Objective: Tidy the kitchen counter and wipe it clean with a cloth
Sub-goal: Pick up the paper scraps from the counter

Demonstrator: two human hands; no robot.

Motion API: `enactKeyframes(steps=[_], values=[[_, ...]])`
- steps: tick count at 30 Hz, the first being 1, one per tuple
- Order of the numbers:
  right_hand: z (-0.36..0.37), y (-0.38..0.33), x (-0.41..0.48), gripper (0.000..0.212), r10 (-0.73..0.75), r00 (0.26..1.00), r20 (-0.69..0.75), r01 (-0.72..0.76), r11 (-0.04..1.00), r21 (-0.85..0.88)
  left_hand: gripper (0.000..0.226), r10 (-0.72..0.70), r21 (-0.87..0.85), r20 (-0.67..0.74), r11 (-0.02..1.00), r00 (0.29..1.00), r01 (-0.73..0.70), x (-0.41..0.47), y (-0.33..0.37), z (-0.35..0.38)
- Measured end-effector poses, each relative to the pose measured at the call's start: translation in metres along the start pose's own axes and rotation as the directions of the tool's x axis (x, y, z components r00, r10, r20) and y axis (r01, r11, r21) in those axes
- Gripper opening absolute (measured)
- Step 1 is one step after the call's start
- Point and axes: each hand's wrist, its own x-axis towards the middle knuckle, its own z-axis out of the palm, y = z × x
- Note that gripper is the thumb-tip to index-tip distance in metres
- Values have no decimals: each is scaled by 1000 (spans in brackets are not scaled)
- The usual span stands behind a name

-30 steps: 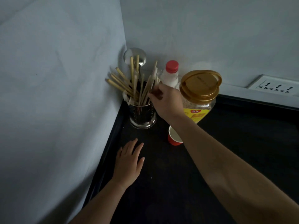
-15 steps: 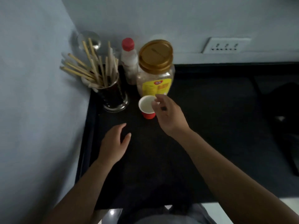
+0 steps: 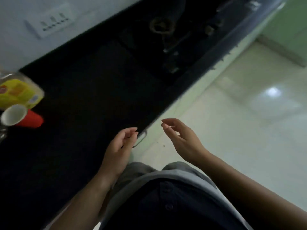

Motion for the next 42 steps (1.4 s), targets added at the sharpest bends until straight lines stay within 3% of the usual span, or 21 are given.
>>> enactKeyframes(steps=[5, 9, 15, 17, 23, 33, 42], values=[[-95, 70, -73, 32, 100, 956, -277, -76, 993, 95, 16, 104, 65, 296, 990, 950, -128, -7, 35, 126], [-149, 113, -125, 35, 194, 842, -503, -128, 978, 164, 22, 129, 119, 509, 969, 851, -218, -10, 65, 216], [-189, 159, -154, 38, 321, 741, -590, -170, 940, 297, 14, 88, 254, 668, 906, 739, -338, 5, 86, 290], [-201, 170, -151, 43, 361, 717, -596, -187, 924, 335, 11, 47, 313, 695, 879, 717, -360, 18, 88, 304], [-269, 205, -109, 26, 432, 673, -600, -216, 891, 399, 21, 27, 377, 733, 816, 680, -439, 78, 115, 380], [-485, 212, 31, 31, 317, 628, -711, -154, 946, 286, 19, 162, 288, 817, 716, 553, -636, 225, 249, 552], [-602, 257, 114, 28, 376, 652, -658, -163, 918, 362, 18, 83, 363, 792, 732, 605, -576, 310, 301, 653]])
